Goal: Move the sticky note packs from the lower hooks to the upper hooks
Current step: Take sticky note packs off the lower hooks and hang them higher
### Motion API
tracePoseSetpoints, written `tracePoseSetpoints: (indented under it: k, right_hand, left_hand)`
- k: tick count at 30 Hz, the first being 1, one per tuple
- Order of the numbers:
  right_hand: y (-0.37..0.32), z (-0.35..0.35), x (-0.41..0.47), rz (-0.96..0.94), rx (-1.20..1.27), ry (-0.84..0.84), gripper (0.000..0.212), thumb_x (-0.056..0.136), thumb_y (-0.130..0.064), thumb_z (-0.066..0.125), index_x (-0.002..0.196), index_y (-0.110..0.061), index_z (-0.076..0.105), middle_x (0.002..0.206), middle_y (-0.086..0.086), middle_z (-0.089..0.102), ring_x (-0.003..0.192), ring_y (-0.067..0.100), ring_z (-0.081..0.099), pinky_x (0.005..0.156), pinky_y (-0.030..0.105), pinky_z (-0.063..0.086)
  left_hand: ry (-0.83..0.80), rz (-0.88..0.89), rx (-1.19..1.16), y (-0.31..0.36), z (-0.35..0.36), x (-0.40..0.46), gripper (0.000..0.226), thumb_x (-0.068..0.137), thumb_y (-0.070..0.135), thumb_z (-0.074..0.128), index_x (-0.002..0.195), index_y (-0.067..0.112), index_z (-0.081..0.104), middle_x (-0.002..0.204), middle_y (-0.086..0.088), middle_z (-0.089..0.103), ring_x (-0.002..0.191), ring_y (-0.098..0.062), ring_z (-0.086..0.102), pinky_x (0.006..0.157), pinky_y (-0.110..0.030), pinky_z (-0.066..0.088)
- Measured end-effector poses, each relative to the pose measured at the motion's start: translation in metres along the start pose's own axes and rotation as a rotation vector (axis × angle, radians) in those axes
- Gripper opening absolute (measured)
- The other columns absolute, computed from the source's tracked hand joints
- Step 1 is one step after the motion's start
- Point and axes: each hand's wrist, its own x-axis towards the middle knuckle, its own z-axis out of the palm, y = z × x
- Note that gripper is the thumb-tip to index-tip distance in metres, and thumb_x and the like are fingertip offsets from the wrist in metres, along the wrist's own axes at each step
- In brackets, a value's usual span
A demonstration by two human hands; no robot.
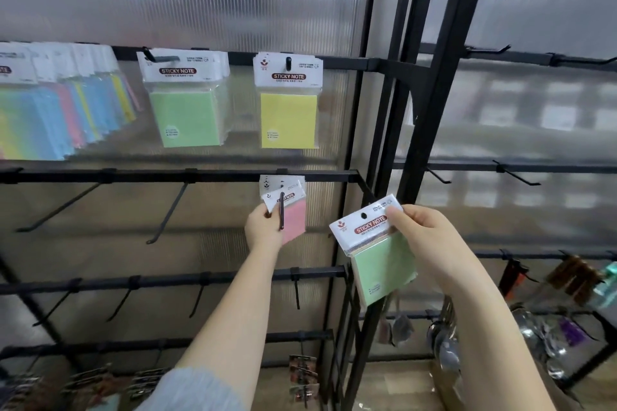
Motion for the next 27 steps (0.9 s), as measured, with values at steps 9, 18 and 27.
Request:
tracePoseSetpoints:
  k: [9, 18, 27]
  right_hand:
    - [-0.009, 0.014, -0.007, -0.044, 0.075, 0.098, 0.031, 0.097, -0.034, 0.047, 0.085, -0.017, 0.071, 0.075, -0.009, 0.071, 0.072, 0.012, 0.056, 0.067, 0.030, 0.039]
    - [-0.024, 0.045, -0.025, -0.079, 0.173, 0.310, 0.039, 0.097, -0.035, 0.048, 0.077, -0.005, 0.062, 0.065, -0.004, 0.061, 0.058, 0.006, 0.046, 0.056, 0.023, 0.032]
    - [-0.041, 0.085, -0.064, -0.083, 0.299, 0.395, 0.033, 0.094, -0.033, 0.055, 0.082, -0.005, 0.066, 0.068, -0.001, 0.058, 0.064, 0.013, 0.046, 0.058, 0.025, 0.034]
  left_hand:
    - [-0.017, 0.141, 0.053, 0.003, -0.034, -0.039, 0.032, 0.098, 0.018, 0.041, 0.067, 0.011, 0.036, 0.060, 0.001, 0.034, 0.057, -0.015, 0.030, 0.049, -0.023, 0.027]
    - [-0.212, 0.211, 0.179, 0.017, -0.080, -0.065, 0.030, 0.100, 0.023, 0.036, 0.096, 0.007, 0.061, 0.085, -0.003, 0.061, 0.068, -0.011, 0.048, 0.058, -0.025, 0.033]
    - [-0.098, 0.225, 0.261, 0.025, -0.154, -0.063, 0.028, 0.100, 0.023, 0.035, 0.090, 0.009, 0.057, 0.080, 0.004, 0.058, 0.064, -0.008, 0.050, 0.051, -0.024, 0.033]
